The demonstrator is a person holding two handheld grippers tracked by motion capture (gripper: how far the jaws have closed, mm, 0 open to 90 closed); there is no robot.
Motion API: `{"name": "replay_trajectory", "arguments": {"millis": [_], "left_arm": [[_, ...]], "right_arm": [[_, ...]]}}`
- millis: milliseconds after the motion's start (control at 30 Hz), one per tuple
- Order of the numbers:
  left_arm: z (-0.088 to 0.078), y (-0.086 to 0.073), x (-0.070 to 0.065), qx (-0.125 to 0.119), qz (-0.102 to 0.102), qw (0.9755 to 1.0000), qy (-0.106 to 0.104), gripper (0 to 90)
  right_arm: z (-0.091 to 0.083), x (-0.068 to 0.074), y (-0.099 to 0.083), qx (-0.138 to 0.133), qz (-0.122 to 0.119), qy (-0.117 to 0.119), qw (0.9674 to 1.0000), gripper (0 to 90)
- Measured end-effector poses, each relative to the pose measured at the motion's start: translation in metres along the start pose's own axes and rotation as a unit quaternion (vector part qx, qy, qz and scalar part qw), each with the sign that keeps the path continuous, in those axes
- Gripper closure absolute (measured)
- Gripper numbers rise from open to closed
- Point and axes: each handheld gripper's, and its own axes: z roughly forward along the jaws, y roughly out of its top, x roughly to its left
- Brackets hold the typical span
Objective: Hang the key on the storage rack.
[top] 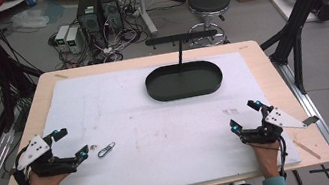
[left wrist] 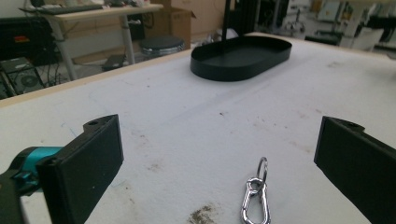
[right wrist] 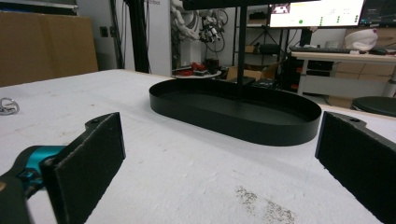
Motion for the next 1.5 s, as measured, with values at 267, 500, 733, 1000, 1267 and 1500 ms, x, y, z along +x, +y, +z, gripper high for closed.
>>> {"name": "replay_trajectory", "arguments": {"millis": [267,500,733,1000,1267,1500], "left_arm": [[0.012,0.028,0.001,0.070,0.037,0.9963,-0.034,1.7],[0.023,0.041,0.001,0.118,0.059,0.9896,-0.058,1.7],[0.038,0.049,-0.003,0.164,0.090,0.9789,-0.081,1.8],[0.054,0.054,-0.008,0.195,0.107,0.9701,-0.098,9.9],[0.063,0.050,-0.009,0.219,0.108,0.9640,-0.104,11.5],[0.070,0.046,-0.008,0.247,0.113,0.9559,-0.110,15.9]], "right_arm": [[0.000,0.000,0.000,0.000,-0.001,-0.001,1.0000,0.8],[-0.001,0.001,0.000,-0.001,0.000,-0.002,1.0000,0.8],[0.000,0.000,0.000,-0.003,-0.005,-0.003,1.0000,0.8],[0.000,0.001,0.000,-0.002,-0.003,-0.003,1.0000,0.8],[0.000,0.001,0.000,-0.001,-0.002,-0.003,1.0000,0.8],[-0.001,0.001,0.000,-0.001,-0.001,-0.002,1.0000,0.8]]}}
